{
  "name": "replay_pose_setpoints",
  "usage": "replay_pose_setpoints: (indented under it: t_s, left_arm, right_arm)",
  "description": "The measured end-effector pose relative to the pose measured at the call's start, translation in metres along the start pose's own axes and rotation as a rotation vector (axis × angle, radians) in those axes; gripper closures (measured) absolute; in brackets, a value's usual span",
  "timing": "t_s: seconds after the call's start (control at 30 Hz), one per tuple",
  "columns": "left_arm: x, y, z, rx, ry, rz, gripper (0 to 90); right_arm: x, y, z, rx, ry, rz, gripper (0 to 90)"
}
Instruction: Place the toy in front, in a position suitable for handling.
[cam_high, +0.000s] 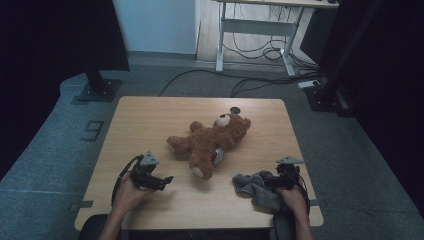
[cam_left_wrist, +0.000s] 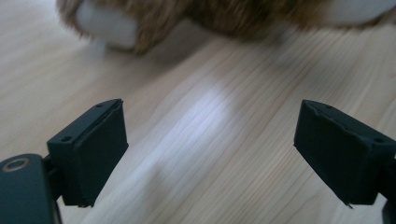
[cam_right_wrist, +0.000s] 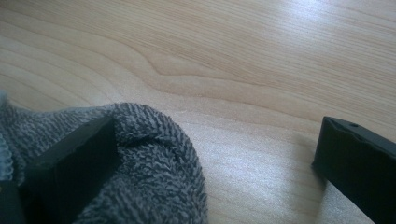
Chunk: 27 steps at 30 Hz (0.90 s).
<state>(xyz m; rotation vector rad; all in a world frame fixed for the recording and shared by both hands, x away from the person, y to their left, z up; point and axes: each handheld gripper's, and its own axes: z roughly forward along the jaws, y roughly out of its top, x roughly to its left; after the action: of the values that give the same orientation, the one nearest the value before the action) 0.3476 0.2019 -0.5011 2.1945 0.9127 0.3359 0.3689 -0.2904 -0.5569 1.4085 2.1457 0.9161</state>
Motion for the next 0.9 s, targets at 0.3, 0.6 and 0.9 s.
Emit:
replay_pose_setpoints:
  t_s: [0.3,0.6,0.9]
  left_arm:
    - [-0.014,0.045,-0.001,-0.02,-0.035,0.059,10.5]
    - [-0.027,0.085,0.008,-0.023,-0.098,0.083,13.3]
    - [-0.036,0.103,0.038,0.005,-0.133,0.04,13.6]
  right_arm:
    - [0.0,0.0,0.0,0.0,0.0,-0.001,0.0]
    - [0.0,0.0,0.0,0.0,-0.001,-0.001,0.0]
    - [0.0,0.0,0.0,0.0,-0.001,0.0,0.0]
